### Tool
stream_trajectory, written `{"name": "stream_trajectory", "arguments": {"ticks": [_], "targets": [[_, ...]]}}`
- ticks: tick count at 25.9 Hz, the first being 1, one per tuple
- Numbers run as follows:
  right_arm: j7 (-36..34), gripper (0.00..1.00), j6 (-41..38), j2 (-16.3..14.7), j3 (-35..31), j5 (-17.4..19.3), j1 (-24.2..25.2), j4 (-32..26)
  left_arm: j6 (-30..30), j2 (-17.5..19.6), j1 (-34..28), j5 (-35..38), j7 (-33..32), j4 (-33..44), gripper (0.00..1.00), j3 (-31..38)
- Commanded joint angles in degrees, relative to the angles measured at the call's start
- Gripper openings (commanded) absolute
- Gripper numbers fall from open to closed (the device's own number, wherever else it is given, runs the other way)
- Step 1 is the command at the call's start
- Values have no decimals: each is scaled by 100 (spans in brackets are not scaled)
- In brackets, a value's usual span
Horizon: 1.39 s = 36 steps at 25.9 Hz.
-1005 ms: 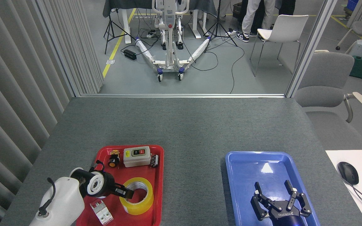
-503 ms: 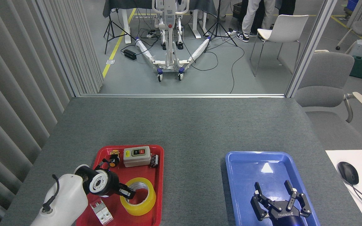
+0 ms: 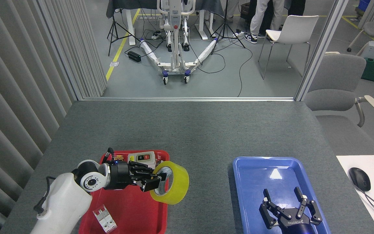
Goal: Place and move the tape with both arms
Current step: 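Lift the tape roll with the left gripper and carry it toward the right gripper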
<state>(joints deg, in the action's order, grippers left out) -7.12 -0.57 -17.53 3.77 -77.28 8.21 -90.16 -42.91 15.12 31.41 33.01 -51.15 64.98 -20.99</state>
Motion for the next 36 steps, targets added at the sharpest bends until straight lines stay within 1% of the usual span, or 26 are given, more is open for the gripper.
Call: {"name": "stream_trajectory", "arguments": {"ticks": [1, 2, 4, 6, 8, 10, 15, 17, 20, 23, 27, 32, 36], "targets": [[-211, 100, -532, -49, -35, 2, 5, -2, -209, -387, 14, -972, 52, -750, 0, -195], [-220, 100, -945, -110, -149, 2, 14, -19, -209, -493, 23, -1033, 52, -847, 0, -195], [-263, 100, -2105, -286, -483, 37, 111, -37, -209, -660, 31, -1068, 52, -900, 0, -195], [-369, 100, -3177, -321, -808, 72, 260, -37, -209, -739, 58, -1183, 52, -987, 0, -195], [-378, 100, -3950, -321, -1010, 90, 295, -45, -209, -765, 67, -1437, 43, -1110, 0, -204], [-386, 100, -4443, -347, -1028, 90, 331, -45, -209, -783, 67, -1517, 43, -1119, 0, -213], [-395, 100, -4443, -347, -1010, 187, 322, -98, -209, -677, 14, -1640, 52, -1075, 0, -213], [-386, 100, -4443, -330, -931, 187, 313, -151, -209, -545, -83, -1780, 52, -1031, 0, -213], [-386, 100, -4443, -286, -694, 187, 260, -221, -209, -545, -136, -1798, 61, -908, 0, -213], [-386, 100, -4443, -268, -536, 187, 251, -309, -209, -589, -197, -1815, 61, -820, 0, -221], [-360, 100, -4443, -172, -439, 160, 251, -406, -209, -677, -215, -1807, 61, -829, 0, -300], [-343, 100, -4443, -93, -175, 125, 243, -476, -209, -967, -215, -1719, 52, -891, 0, -388], [-343, 100, -4443, 13, 88, -51, 164, -520, -209, -1073, -215, -1710, 52, -891, 0, -520]]}}
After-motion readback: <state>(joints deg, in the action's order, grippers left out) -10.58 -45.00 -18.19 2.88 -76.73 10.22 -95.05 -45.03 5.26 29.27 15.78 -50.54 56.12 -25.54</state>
